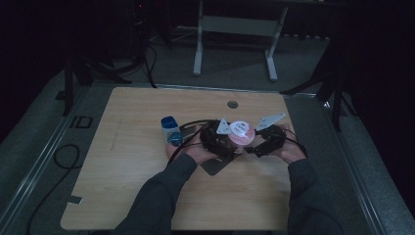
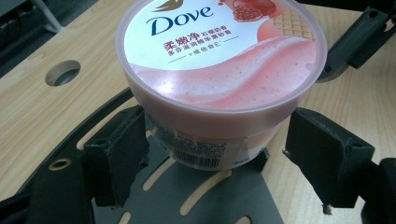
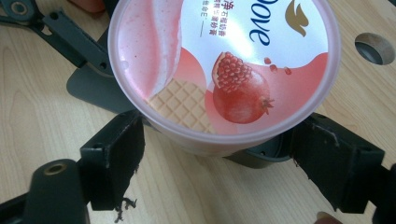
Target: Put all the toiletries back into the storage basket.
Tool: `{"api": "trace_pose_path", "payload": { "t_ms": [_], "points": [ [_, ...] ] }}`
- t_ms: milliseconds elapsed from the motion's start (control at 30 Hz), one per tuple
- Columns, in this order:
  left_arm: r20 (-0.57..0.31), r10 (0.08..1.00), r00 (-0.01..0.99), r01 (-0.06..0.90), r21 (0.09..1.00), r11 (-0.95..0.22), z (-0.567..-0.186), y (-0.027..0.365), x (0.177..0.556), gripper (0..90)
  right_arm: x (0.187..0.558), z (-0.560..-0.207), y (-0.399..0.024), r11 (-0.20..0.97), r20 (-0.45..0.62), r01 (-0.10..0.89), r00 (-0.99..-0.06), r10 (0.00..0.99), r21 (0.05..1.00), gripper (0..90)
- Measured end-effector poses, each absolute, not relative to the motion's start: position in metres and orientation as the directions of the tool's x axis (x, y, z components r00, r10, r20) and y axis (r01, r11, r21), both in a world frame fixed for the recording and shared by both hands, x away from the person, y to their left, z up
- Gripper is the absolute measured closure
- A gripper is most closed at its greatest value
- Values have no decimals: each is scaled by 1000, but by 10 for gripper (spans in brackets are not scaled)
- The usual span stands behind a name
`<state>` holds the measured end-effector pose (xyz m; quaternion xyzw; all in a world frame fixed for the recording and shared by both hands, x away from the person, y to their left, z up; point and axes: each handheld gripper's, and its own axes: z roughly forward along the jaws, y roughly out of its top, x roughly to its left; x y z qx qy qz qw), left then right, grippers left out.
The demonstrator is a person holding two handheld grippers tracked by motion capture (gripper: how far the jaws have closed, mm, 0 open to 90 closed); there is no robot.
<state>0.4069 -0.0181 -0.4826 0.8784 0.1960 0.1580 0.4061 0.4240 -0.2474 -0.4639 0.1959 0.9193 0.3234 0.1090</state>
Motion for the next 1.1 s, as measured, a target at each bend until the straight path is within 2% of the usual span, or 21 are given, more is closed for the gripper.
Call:
{"api": "trace_pose_path", "payload": {
  "t_ms": [1100],
  "points": [
    [130, 530, 838, 271, 744, -610, -487, -30, 428, 206, 453, -470, -245, 725, -71, 323, -888, 455, 608, 167]
  ]
}}
